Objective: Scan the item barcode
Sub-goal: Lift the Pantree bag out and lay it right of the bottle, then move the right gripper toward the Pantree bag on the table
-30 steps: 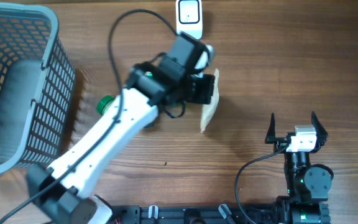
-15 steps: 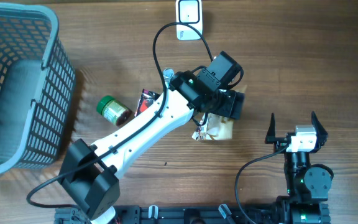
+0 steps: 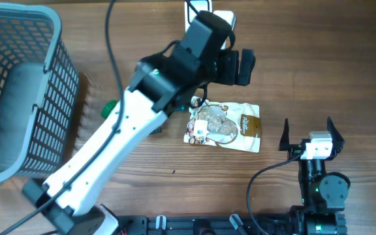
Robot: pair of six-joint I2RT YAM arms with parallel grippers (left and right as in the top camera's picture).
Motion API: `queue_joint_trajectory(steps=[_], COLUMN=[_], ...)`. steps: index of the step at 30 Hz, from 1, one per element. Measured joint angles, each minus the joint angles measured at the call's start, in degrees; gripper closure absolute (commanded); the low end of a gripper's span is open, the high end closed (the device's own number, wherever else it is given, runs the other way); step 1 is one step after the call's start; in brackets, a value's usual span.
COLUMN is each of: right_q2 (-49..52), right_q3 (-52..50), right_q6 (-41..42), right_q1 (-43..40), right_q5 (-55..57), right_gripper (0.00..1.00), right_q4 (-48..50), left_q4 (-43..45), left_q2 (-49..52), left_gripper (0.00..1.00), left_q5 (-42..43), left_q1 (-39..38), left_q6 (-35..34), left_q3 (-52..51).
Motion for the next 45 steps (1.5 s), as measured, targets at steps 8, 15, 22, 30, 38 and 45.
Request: queue_joint_trajectory(steps=[8, 15, 22, 30, 38, 45], right_q2=[0.0, 0.0, 0.0, 0.0, 0.1, 5.0], right_q3=[0.0, 0.0, 0.0, 0.0, 11.4, 36.2], right_q6=[0.0, 0.0, 0.0, 9.1, 43.7, 48.3], right_q1=[0.0, 0.0, 0.0, 0.0, 0.0, 0.0], right_q5=[0.0, 0.0, 0.0, -9.8, -16.7, -21.2], right_gripper=[0.00, 0.00, 0.00, 0.00, 0.00, 0.00], right_q4=[0.0, 0.0, 0.0, 1.6, -14.1, -36.5], left_q4=[1.4, -3.8, -10.3, -13.7, -15.0, -8.4], left_q2=[-11.5, -15.9, -15.5, -14.4, -12.0, -12.1], left_gripper=[0.00, 0.00, 0.00, 0.00, 0.00, 0.00], left_q5=[-19.9, -28.4, -21.9, -21.1, -12.7, -9.1], left_q1=[3.0, 30.2, 39.0, 40.0, 42.8, 42.8], left_q6=[5.6, 15.3, 15.3, 15.3, 14.8, 12.2], left_q3=[10.5, 11.6, 11.6, 11.6, 8.7, -0.6])
